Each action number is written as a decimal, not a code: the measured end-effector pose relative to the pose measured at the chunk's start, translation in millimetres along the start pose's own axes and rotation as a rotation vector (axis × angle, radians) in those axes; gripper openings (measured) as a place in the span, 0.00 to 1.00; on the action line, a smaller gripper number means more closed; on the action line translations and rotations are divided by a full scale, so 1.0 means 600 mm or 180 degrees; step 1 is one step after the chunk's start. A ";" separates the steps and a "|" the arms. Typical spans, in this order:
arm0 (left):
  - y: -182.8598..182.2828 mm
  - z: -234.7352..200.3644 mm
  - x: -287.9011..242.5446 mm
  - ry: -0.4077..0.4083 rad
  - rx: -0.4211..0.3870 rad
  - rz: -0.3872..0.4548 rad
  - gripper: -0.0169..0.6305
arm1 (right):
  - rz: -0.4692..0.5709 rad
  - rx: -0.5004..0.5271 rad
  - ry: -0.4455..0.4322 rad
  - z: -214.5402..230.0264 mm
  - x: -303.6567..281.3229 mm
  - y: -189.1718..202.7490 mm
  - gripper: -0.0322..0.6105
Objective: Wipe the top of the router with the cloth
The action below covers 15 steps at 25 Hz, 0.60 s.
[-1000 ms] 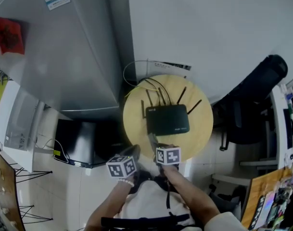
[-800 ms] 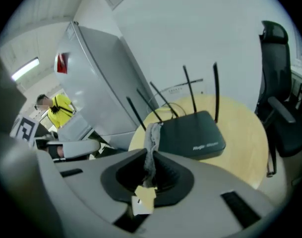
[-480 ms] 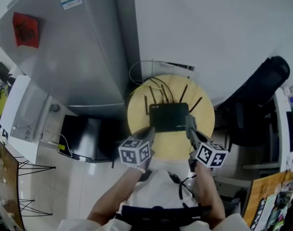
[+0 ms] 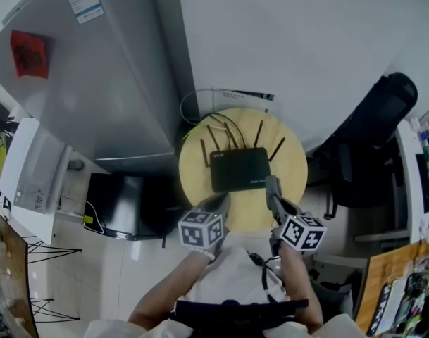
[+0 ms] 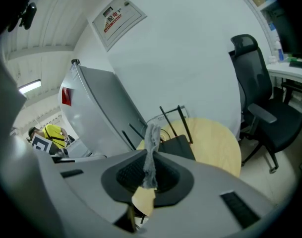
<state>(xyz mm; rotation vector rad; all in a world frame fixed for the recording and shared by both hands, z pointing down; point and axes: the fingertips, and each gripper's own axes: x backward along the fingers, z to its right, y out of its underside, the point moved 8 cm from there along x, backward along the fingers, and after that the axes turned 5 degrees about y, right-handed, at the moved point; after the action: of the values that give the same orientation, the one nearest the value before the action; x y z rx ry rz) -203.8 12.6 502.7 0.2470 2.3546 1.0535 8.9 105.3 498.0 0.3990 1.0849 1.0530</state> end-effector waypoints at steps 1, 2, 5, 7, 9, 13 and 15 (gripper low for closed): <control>0.002 0.000 0.000 -0.0006 0.0001 -0.0001 0.02 | 0.0002 -0.0025 0.0003 0.004 0.001 -0.001 0.11; 0.002 0.001 0.001 -0.0012 0.0001 0.0003 0.02 | 0.0013 -0.0052 0.0003 0.007 0.001 -0.004 0.11; 0.003 0.001 0.003 -0.0024 0.0024 0.0013 0.02 | 0.0038 -0.0156 -0.0032 0.011 0.003 -0.007 0.11; 0.004 0.001 0.003 -0.0021 0.0048 0.0008 0.02 | 0.0029 -0.0188 -0.0058 0.008 0.003 -0.003 0.11; 0.006 0.002 0.004 -0.0017 0.0048 -0.0001 0.02 | 0.0021 -0.0193 -0.0080 0.005 0.003 0.001 0.11; 0.008 0.000 0.006 -0.0010 0.0059 -0.0002 0.02 | 0.0033 -0.0202 -0.0063 0.005 0.006 0.001 0.11; 0.008 -0.001 0.008 -0.0011 0.0069 -0.0001 0.02 | 0.0043 -0.0215 -0.0051 0.006 0.007 0.001 0.11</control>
<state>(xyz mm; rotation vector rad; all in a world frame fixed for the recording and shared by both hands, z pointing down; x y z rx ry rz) -208.5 17.4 504.8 0.2564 2.3638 1.0272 12.0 109.6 497.9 0.3605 1.0308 1.0937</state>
